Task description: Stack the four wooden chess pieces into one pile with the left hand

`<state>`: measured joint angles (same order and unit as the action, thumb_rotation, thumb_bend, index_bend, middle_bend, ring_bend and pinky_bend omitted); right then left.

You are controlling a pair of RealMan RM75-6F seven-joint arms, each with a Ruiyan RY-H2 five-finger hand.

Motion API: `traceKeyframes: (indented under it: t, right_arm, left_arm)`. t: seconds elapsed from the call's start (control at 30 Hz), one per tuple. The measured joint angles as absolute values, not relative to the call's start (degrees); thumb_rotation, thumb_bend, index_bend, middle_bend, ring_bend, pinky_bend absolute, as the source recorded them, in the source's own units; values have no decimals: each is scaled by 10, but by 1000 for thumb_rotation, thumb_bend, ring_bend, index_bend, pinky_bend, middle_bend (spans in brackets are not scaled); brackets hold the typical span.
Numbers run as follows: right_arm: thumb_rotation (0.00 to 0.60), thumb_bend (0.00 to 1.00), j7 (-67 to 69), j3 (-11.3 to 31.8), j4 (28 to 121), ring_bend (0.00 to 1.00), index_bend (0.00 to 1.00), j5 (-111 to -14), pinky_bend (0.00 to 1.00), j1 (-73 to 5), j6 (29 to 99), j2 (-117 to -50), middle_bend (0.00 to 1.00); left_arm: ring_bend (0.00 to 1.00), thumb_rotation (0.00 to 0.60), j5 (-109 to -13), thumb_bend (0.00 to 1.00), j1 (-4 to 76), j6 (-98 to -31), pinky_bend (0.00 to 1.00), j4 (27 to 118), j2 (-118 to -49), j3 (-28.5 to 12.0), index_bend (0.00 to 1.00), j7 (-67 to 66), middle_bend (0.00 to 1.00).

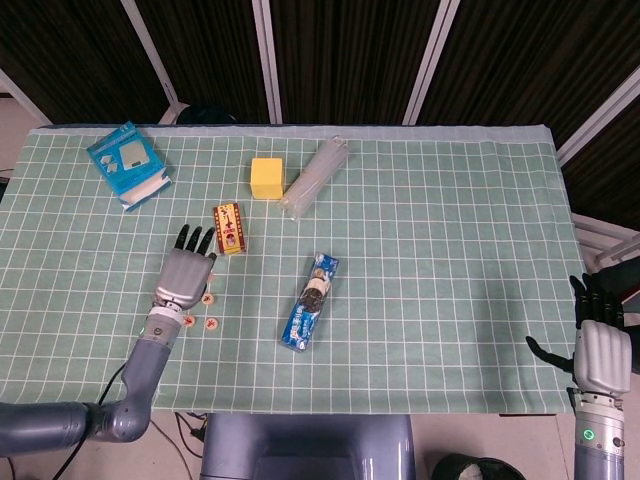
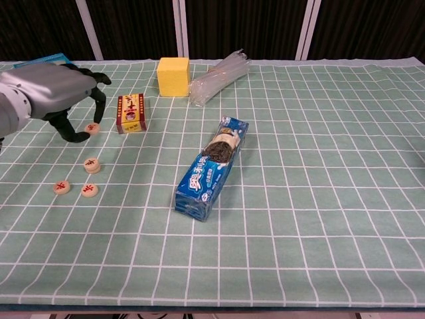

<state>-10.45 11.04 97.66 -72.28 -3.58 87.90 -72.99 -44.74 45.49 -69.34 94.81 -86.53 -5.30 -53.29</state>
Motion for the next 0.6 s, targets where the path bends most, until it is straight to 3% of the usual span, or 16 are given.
traceKeyframes:
  t: [0.23, 0.6]
  right_arm:
    - [600, 233, -106, 111, 977, 1, 0, -723, 0, -36, 880, -730, 12]
    - [600, 233, -106, 112, 977, 2, 0, -721, 0, -35, 880, -730, 12]
  left_arm:
    - [0, 600, -485, 342, 433, -682, 0, 937, -862, -27, 502, -494, 37]
    - [0, 600, -505, 341, 426, -671, 0, 915, -879, -17, 499, -487, 37]
